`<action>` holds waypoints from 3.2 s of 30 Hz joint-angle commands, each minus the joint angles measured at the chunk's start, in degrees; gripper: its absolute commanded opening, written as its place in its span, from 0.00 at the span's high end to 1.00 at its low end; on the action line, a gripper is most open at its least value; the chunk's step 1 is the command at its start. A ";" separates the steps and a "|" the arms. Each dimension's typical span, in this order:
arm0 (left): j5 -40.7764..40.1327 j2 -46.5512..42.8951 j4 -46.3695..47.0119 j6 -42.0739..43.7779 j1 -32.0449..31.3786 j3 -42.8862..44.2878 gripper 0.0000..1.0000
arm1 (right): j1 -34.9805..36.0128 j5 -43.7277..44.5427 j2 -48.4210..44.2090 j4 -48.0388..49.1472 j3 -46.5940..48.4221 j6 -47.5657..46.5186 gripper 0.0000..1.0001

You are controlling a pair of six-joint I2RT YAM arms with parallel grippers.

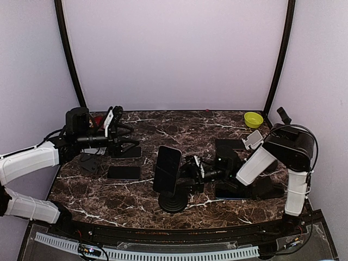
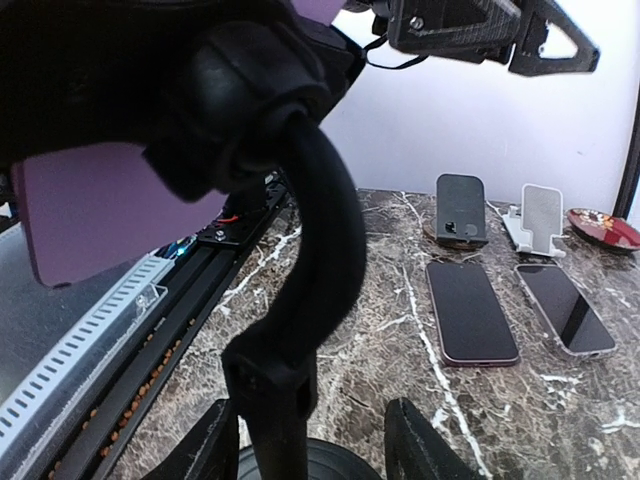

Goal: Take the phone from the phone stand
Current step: Adjust the phone stand with the phone at the center of the board, then hold the phone stand with the phone at the center of the board.

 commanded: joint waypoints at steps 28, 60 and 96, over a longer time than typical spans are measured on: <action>-6.14 -1.80 13.76 43.19 -18.15 -11.49 0.39 | -2.41 10.14 -27.94 -19.32 -7.75 15.75 0.06; -13.72 -1.60 15.60 45.17 -23.40 -12.03 0.42 | 7.14 29.22 -33.25 -55.65 15.63 41.31 0.40; -12.09 0.68 17.91 44.17 -27.94 -9.80 0.51 | 2.94 12.74 -28.79 -55.45 18.20 35.86 1.00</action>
